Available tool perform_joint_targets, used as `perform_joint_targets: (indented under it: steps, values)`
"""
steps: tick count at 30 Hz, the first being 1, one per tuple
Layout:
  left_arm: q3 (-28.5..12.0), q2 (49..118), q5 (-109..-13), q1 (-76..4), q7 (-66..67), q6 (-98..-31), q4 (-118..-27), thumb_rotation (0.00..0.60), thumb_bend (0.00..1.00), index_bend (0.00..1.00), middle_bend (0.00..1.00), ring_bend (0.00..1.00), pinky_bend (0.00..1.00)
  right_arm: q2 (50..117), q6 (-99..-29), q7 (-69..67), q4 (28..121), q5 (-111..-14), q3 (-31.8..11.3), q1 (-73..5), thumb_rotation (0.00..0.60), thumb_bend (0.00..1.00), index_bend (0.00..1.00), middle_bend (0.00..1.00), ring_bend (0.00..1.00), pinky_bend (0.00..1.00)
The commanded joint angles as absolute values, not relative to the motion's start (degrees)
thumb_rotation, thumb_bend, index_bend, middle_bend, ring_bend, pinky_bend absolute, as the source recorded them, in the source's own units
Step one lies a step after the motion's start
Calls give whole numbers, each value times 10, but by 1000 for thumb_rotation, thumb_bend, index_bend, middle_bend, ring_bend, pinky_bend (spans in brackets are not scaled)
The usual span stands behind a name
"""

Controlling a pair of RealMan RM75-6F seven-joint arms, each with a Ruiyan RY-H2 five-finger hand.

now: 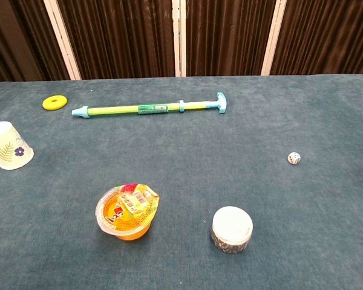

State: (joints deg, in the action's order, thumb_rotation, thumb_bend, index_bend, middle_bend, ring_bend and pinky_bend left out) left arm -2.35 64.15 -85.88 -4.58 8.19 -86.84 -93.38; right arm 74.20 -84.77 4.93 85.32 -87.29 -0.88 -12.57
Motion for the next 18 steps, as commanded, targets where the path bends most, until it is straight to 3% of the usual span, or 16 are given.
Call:
perform_joint_targets:
  steps: [1, 7, 18]
  values:
    - [-24, 641, -858, -45, 79, -869, -933, 600, 58, 0, 0, 0, 0, 745, -844, 56, 853, -876, -8, -126, 600, 102, 0, 0, 0, 0]
    - [-25, 639, -859, -43, 76, -873, -933, 600, 58, 0, 0, 0, 0, 748, -838, 61, 855, -878, -9, -126, 600, 102, 27, 0, 0, 0]
    - [-30, 633, -852, -38, 59, -880, -931, 600, 58, 0, 0, 0, 0, 758, -788, 61, 901, -863, -46, -167, 600, 145, 276, 16, 0, 0]
